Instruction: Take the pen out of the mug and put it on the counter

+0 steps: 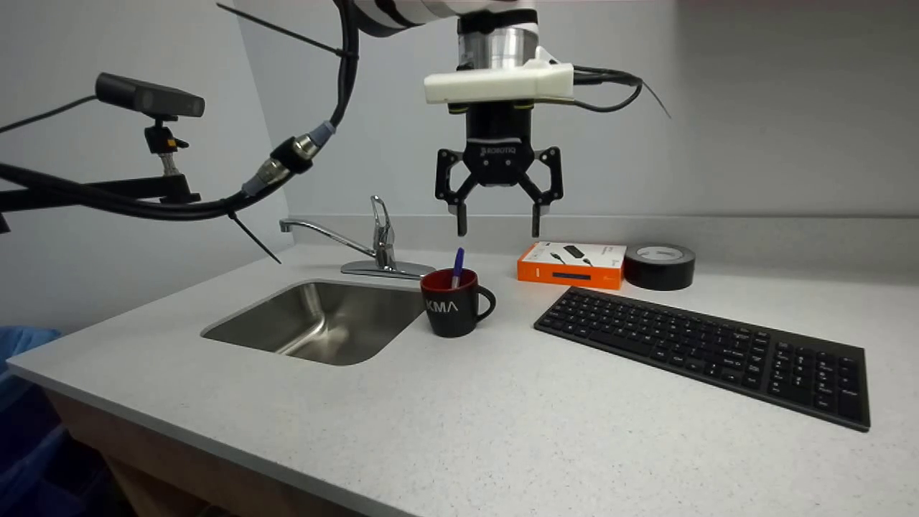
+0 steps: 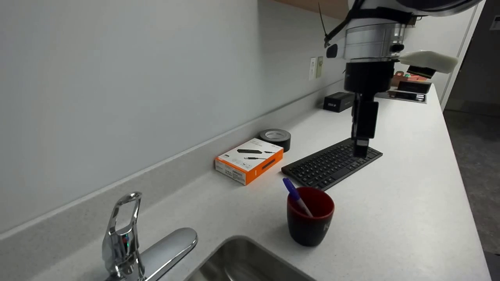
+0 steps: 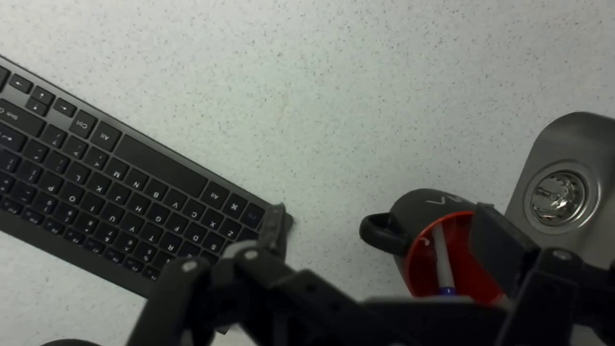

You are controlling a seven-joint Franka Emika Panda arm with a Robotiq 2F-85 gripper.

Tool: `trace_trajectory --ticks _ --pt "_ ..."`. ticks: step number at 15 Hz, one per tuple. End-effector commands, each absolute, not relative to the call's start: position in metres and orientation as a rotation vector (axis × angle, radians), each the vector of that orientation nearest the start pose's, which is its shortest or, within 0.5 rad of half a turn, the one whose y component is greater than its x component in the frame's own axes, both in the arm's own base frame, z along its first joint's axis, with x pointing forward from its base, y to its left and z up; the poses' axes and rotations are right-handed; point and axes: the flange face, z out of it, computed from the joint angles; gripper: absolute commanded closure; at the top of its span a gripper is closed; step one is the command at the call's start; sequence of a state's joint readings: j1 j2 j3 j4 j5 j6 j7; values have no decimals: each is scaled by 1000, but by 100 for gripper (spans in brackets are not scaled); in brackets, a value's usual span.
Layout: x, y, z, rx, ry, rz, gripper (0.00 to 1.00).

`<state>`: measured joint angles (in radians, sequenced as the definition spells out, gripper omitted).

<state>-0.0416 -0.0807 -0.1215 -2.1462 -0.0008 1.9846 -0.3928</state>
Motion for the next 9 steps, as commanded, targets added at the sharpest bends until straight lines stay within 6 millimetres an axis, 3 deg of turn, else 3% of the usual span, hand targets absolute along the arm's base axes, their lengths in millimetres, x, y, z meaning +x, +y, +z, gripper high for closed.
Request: trace_trajectory --ticks 1,9 --pt "518 -74 428 -3067 -388 94 0" --pt "557 -43 400 -2984 -424 79 0"
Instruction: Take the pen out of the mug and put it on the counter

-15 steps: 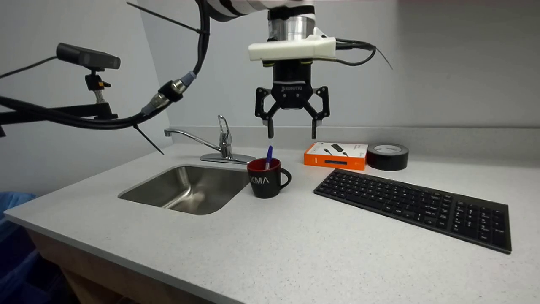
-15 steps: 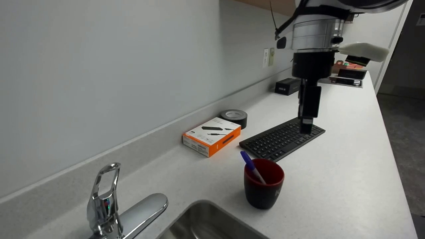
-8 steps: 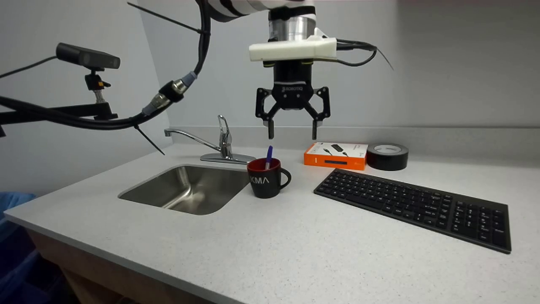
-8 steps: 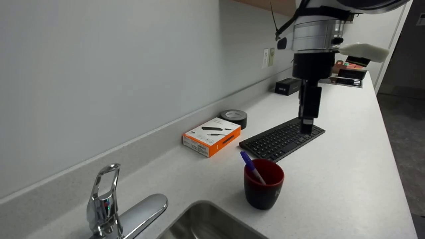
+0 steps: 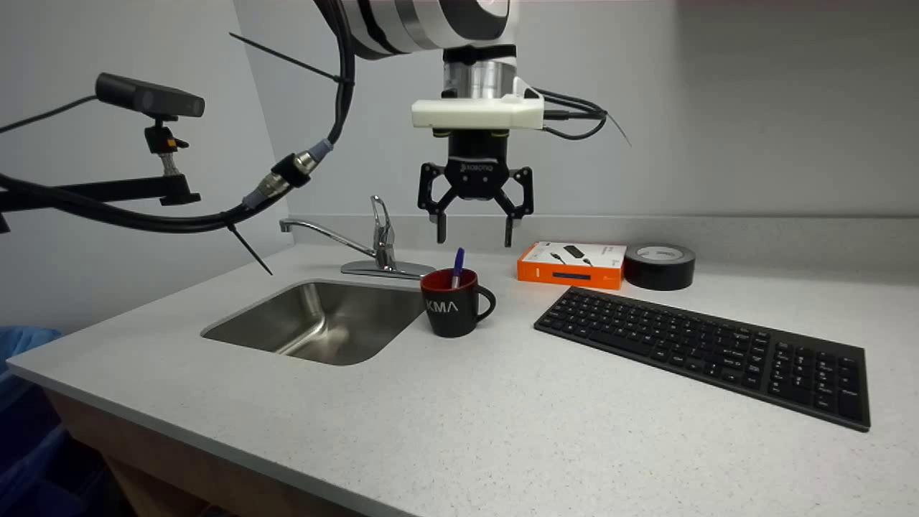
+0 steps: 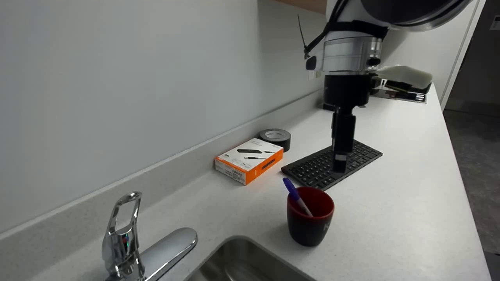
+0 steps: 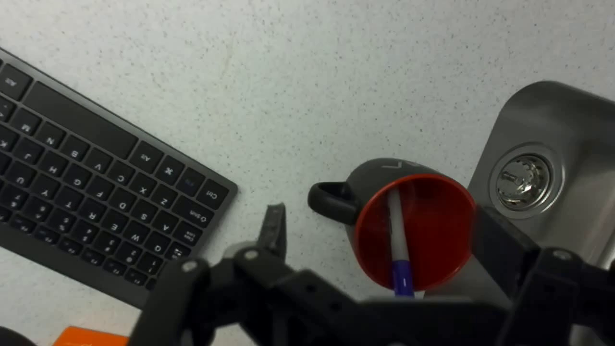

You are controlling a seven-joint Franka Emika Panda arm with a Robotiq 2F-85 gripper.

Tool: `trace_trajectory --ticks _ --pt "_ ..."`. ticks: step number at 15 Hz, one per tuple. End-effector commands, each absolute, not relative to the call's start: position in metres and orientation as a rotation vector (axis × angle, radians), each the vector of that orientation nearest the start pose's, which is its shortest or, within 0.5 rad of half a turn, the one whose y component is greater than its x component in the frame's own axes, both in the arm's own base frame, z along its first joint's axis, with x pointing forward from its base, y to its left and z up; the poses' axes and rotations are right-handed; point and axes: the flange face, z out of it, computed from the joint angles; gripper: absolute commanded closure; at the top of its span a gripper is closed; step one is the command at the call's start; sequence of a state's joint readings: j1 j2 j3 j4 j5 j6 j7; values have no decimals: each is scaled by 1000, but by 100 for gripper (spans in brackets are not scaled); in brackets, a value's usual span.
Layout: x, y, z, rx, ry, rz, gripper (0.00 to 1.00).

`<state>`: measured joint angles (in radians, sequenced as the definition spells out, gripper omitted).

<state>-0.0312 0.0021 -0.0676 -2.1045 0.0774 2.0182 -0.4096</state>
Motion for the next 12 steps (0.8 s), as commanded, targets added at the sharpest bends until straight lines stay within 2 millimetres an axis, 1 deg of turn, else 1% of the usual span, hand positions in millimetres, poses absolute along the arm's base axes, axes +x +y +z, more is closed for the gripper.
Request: trace_trajectory --ticks 1,6,12 --pt "564 -40 395 -2970 -420 84 0" --pt "589 -25 377 -2946 -408 114 0" --pt "609 -8 369 -2932 -438 123 0"
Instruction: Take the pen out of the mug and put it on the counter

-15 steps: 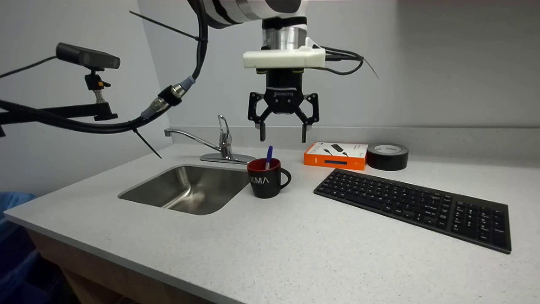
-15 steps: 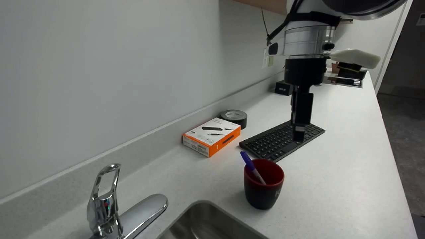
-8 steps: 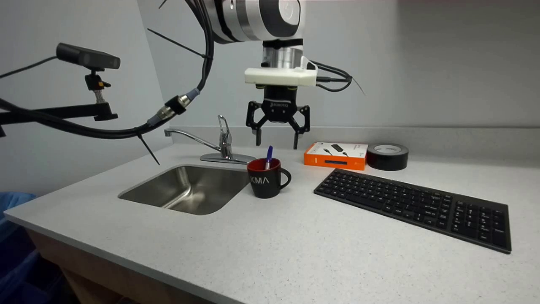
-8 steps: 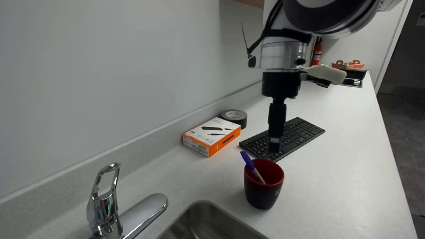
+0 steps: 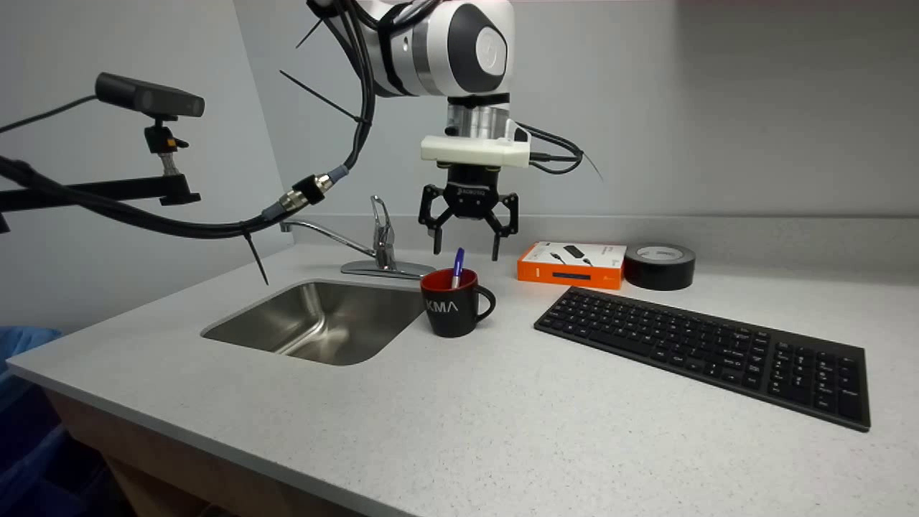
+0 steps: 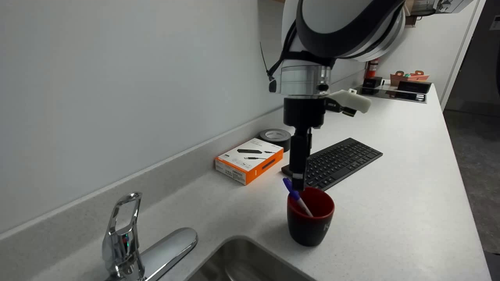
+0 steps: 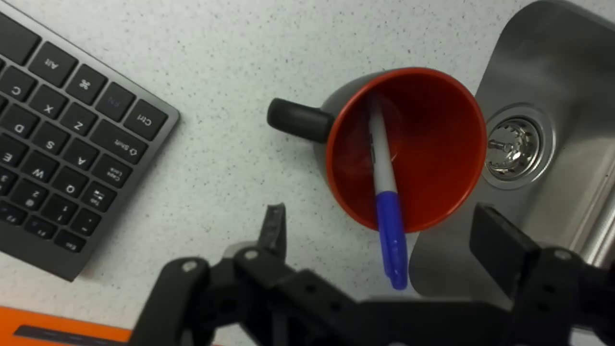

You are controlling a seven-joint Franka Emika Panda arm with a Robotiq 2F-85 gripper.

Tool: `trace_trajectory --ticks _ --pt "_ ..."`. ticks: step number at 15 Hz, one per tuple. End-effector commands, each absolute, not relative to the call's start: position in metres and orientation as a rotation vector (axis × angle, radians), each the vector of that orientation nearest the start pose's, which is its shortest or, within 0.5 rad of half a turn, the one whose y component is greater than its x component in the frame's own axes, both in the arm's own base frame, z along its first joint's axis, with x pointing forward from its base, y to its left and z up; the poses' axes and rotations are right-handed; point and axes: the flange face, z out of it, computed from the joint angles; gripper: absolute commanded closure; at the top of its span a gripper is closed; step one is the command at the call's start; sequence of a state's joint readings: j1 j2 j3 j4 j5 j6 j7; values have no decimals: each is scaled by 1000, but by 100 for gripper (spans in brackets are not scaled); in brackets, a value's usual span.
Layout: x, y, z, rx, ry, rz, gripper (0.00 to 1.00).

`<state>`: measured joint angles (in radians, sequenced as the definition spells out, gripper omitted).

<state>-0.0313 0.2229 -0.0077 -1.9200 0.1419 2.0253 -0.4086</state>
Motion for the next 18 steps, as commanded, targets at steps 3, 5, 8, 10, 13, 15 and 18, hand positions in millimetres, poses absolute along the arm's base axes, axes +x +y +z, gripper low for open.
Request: trace_trajectory --ticks 3,5,8,10,13,15,18 --pt "613 -2 367 -2927 -448 132 0" --pt "616 0 365 -2926 -449 138 0" --pt "617 3 363 -2916 -463 152 27" --pt "618 4 362 -2913 -464 153 40" --pt "619 5 361 -2907 -465 159 64" --pt "617 5 363 -2904 -465 163 79" --pt "614 5 367 -2904 -459 174 99"
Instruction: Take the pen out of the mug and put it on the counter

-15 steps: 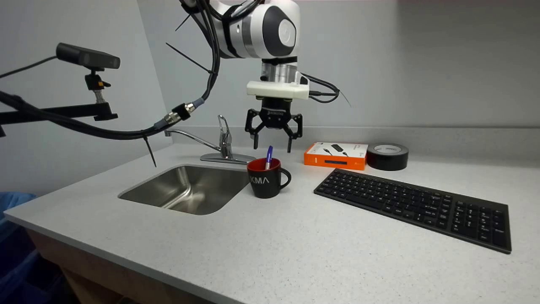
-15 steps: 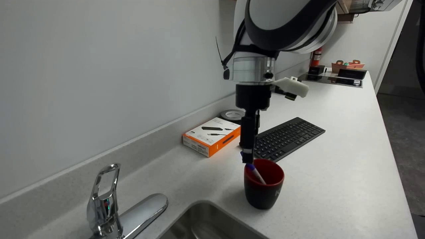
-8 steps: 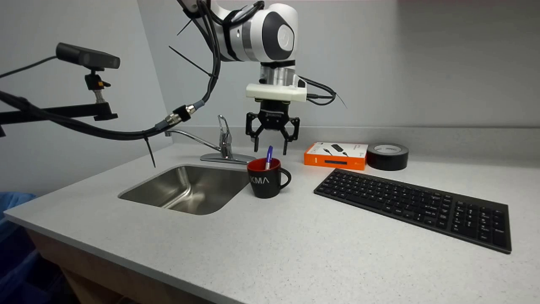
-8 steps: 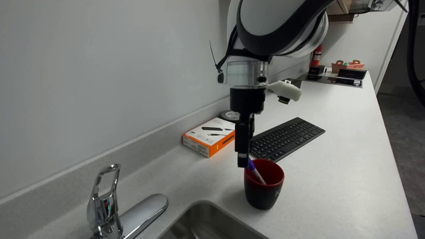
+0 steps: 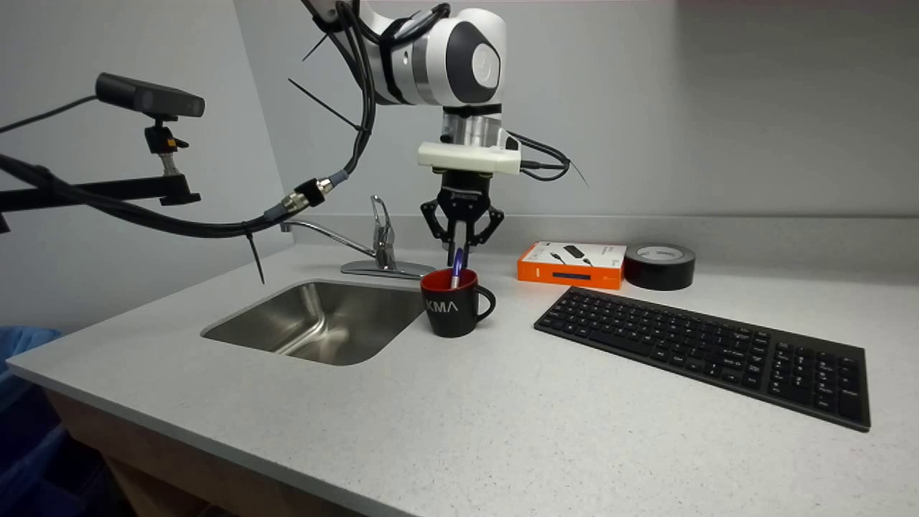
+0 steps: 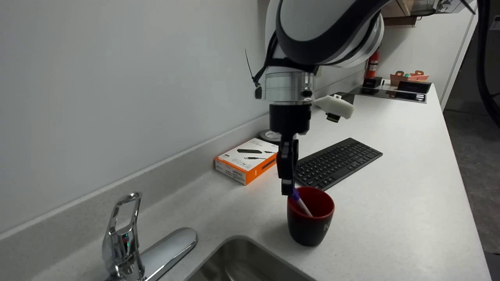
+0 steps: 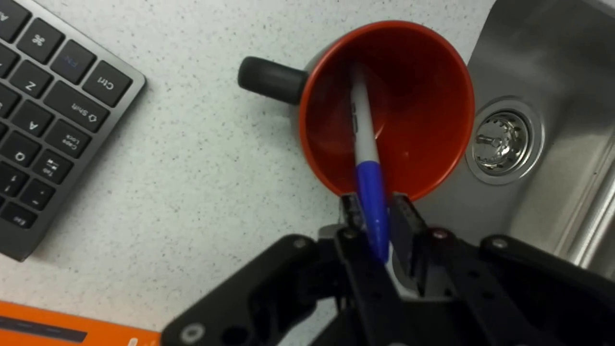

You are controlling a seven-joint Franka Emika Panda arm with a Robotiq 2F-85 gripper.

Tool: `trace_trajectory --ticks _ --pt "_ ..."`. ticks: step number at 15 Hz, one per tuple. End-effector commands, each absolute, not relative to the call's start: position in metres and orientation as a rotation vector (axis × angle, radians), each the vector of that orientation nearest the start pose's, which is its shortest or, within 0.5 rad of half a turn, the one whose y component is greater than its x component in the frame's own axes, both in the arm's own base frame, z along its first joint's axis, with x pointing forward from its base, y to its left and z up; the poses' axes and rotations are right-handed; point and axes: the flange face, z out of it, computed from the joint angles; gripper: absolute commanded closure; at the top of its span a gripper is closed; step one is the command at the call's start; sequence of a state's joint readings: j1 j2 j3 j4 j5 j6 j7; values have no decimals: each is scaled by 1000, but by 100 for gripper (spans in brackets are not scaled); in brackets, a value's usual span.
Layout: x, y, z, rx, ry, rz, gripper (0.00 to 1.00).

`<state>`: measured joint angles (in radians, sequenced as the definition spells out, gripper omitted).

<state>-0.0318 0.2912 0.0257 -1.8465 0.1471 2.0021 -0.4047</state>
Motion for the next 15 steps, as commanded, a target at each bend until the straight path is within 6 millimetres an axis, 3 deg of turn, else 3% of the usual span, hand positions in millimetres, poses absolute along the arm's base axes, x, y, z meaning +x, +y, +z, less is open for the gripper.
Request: trace_trajectory --ticks 1,6,12,15 --pt "613 5 368 -2906 -457 174 100" --pt "598 8 393 -2903 -491 156 96" --pt "583 -1 469 -2960 -505 -74 96" --pt "565 -15 497 -2989 -508 -62 96"
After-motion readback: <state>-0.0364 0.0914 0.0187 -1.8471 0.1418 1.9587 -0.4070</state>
